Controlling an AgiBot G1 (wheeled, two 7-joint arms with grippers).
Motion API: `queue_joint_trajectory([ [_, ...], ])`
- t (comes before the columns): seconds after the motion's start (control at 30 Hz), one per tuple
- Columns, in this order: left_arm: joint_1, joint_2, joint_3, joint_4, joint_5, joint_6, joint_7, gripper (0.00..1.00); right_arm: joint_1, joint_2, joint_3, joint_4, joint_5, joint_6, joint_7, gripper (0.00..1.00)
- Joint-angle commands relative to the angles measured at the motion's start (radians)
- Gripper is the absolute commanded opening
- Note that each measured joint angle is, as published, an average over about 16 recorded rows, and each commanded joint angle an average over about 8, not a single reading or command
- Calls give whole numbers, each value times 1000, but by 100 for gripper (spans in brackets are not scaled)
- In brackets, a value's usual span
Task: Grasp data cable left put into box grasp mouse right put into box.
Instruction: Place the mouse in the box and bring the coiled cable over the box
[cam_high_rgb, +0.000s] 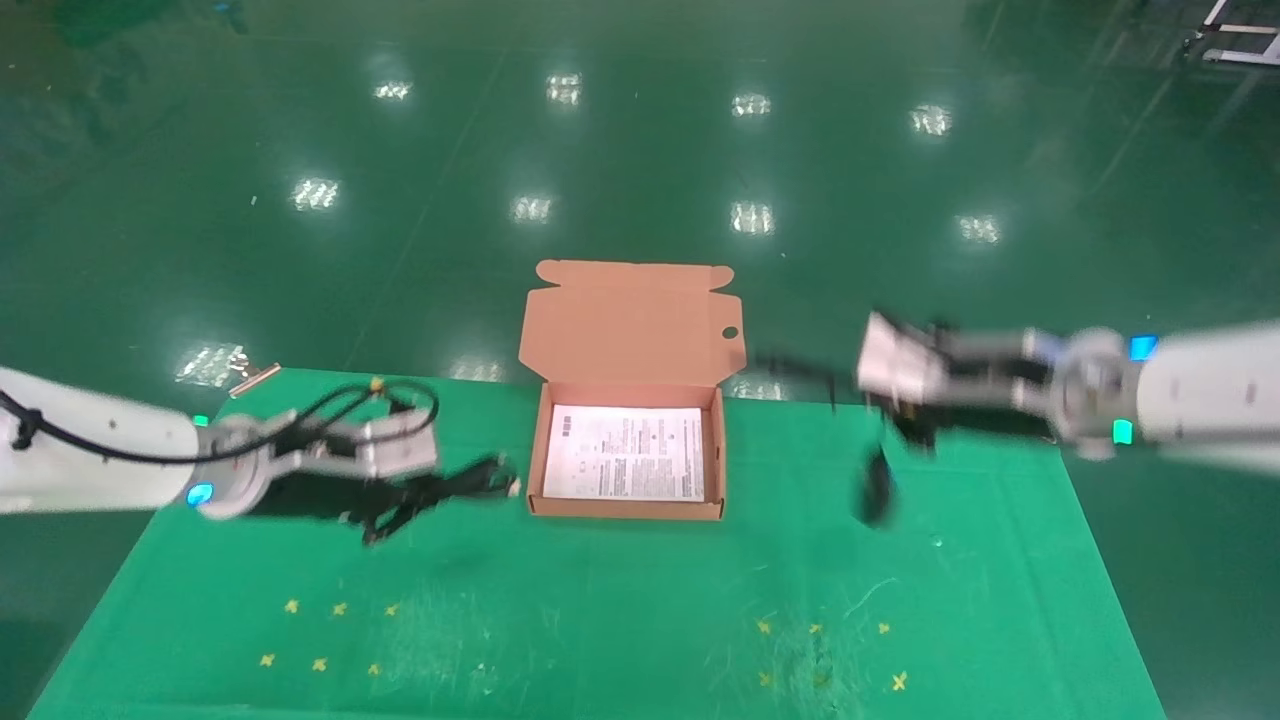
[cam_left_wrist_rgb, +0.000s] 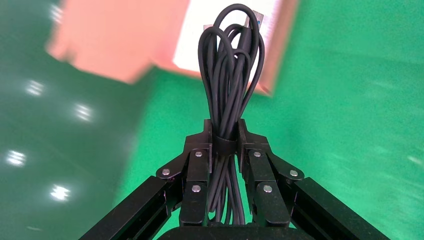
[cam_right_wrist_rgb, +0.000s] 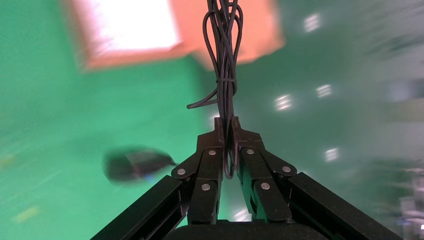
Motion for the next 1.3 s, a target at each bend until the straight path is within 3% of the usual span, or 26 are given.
queue_joint_trajectory([
  [0.03,-3,-5,-7,-59,3,-20,-4,0,43,-20,17,5,-14,27,7,0],
  [0.43,-64,68,-12,-140,132,-173,-39,0,190,-246,55,-276,102,153,-230,0],
  [0.77,-89,89,-23,-139,196,-239,-74,0,228,-330,94,-415,228,170,-421,0],
  [1.3,-71,46,-24,-134,248,-235,-111,0,191,-370,83,-493,229,199,-446,0],
])
